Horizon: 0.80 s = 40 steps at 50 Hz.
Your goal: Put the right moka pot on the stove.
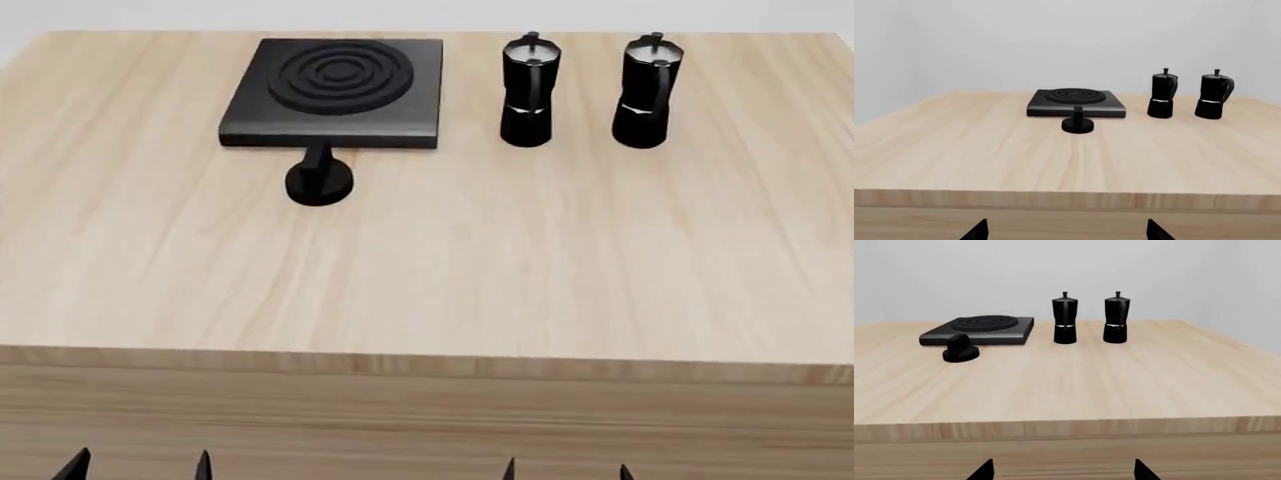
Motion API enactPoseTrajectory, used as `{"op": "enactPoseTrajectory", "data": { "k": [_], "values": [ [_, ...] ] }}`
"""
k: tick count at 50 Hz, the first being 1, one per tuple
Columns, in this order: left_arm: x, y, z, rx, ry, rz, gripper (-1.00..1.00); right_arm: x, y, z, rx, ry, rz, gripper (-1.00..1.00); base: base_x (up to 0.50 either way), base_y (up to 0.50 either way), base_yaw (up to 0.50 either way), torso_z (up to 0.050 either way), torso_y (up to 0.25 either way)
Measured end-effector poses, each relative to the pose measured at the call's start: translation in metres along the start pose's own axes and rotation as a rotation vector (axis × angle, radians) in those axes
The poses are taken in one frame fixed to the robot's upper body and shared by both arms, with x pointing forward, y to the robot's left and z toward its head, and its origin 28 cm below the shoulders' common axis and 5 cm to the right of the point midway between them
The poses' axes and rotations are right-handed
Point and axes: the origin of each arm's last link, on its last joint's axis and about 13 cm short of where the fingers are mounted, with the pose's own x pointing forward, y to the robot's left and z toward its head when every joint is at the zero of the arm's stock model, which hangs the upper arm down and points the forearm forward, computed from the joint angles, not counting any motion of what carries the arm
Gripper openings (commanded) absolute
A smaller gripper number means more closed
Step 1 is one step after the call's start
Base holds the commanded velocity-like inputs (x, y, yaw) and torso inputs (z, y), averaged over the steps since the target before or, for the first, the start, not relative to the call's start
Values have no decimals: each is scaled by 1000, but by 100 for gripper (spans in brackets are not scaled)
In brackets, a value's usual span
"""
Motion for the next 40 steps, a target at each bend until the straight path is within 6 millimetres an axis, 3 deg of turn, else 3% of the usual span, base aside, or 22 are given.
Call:
{"op": "enactPoseTrajectory", "data": {
  "k": [17, 40],
  "values": [
    [0, 0, 0, -7, -6, 2, 100, 1, 0, -2, -2, 1, -5, 100, 0, 0, 0, 8, 9],
    [-1, 0, 1, -15, -16, 1, 100, 1, 0, -3, -6, 6, -4, 100, 235, 0, 0, 0, 0]
  ]
}}
